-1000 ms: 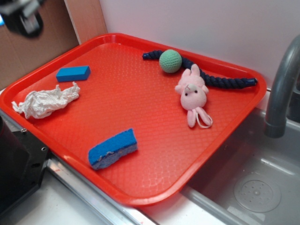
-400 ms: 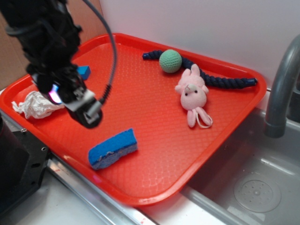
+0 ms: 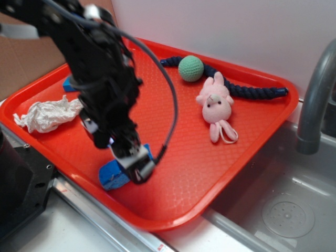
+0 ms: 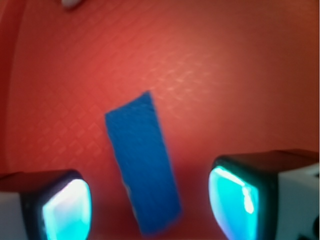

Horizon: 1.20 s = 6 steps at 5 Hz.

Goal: Grab the blue sponge.

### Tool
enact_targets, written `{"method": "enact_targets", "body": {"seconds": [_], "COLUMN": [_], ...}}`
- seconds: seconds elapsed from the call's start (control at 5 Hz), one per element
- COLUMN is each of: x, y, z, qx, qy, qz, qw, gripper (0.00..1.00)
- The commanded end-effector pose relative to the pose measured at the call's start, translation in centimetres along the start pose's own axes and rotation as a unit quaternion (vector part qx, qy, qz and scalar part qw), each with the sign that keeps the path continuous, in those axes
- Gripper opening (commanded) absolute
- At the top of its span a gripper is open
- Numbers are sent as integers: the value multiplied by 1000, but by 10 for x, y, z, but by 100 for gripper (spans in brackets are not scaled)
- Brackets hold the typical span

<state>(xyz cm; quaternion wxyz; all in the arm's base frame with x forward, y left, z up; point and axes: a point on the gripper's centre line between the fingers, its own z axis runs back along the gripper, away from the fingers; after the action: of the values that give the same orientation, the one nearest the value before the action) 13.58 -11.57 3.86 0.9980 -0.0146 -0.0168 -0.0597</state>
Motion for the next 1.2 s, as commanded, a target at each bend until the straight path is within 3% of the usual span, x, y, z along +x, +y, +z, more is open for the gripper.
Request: {"method": "enact_targets", "body": {"seconds": [0.0,0.2,0.4,0.6,1.0], "x": [-6,-6,-5,4,25], "y": [-8,6,27,58,92], "z": [-17,10,59,111,138], "qx": [-7,-14,-15,18,-7], "qy": [8,0,-36,-39,-54], "qz": [-10,-13,-1,58,106], "qw": [1000,1000,999,997,993], "gripper": [0,0,0,0,0]}}
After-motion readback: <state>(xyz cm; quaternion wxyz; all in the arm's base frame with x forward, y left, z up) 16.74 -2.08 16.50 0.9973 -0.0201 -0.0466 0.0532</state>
